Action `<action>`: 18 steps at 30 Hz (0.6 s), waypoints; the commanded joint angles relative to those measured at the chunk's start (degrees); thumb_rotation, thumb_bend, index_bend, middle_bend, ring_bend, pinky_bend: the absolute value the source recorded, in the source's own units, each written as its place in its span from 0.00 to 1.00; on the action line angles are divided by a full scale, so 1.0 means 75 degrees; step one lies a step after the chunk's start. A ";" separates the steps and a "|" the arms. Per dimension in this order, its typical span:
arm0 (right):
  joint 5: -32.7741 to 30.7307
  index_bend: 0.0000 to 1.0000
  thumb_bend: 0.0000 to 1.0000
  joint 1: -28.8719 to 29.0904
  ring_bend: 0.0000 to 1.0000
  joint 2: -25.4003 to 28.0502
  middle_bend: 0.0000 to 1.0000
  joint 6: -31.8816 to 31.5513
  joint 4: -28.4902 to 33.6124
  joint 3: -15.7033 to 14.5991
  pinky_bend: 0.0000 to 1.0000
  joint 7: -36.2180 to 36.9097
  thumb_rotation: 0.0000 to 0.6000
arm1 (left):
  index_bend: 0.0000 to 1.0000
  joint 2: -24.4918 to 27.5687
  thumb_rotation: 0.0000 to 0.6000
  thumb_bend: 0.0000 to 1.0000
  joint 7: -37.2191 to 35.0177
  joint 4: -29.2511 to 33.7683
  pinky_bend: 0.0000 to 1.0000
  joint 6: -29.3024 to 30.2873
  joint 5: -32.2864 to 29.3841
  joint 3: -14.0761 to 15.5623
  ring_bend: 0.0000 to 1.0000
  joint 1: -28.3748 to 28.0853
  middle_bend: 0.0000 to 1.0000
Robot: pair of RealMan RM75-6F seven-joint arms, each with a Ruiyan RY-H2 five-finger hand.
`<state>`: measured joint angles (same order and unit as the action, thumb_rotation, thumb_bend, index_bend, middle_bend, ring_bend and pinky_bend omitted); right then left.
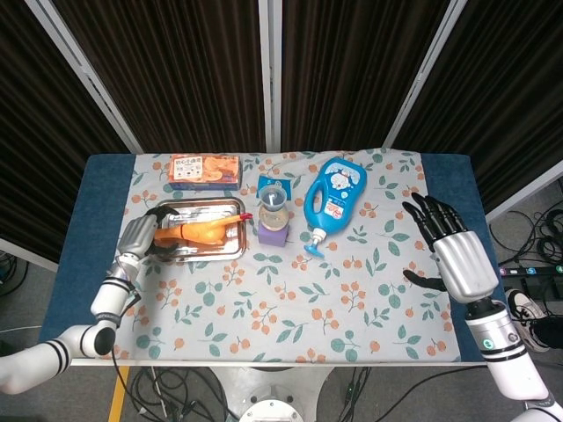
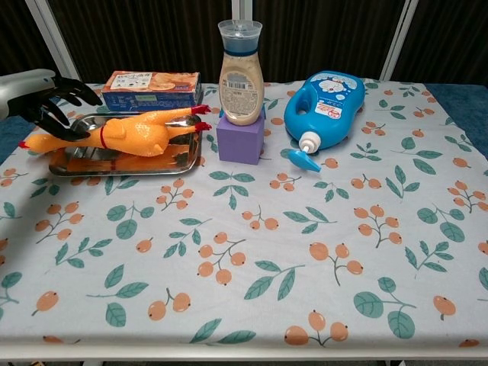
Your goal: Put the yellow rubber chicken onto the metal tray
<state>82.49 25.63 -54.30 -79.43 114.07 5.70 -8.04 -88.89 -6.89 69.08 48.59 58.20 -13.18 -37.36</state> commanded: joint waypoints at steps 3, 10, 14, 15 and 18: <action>-0.0052 0.00 0.00 -0.0118 0.01 0.0045 0.01 0.0036 -0.0113 0.0051 0.11 0.0172 1.00 | 0.24 0.0298 1.00 0.18 0.0092 0.0614 0.28 0.0668 0.0034 -0.0115 0.14 0.0324 0.20; -0.0056 0.00 0.14 -0.0397 0.03 0.0244 0.12 0.0445 -0.0806 -0.0221 0.11 0.0951 1.00 | 0.24 0.1694 1.00 0.19 0.0276 0.1899 0.28 0.1564 0.0421 0.0198 0.14 0.1193 0.20; 0.0447 0.04 0.38 -0.0805 0.05 -0.0163 0.16 0.0125 -0.1830 -0.0522 0.11 0.1638 1.00 | 0.24 0.2075 1.00 0.19 0.0486 0.2114 0.27 0.2751 0.0945 0.0561 0.14 0.1947 0.20; 0.0542 0.05 0.33 -0.0910 0.05 -0.0295 0.15 0.0005 -0.2063 -0.0581 0.11 0.1741 1.00 | 0.24 0.2103 1.00 0.19 0.0521 0.2101 0.26 0.2984 0.1071 0.0648 0.14 0.2097 0.20; 0.0774 0.04 0.15 -0.1263 0.02 -0.0699 0.11 -0.0374 -0.2733 -0.0759 0.09 0.2025 1.00 | 0.24 0.2132 1.00 0.19 0.0640 0.2059 0.24 0.3744 0.1440 0.0931 0.14 0.2603 0.20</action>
<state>86.08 18.86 -56.69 -79.68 97.75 1.74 4.59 -74.21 -3.40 83.81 71.63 65.70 -8.74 -21.90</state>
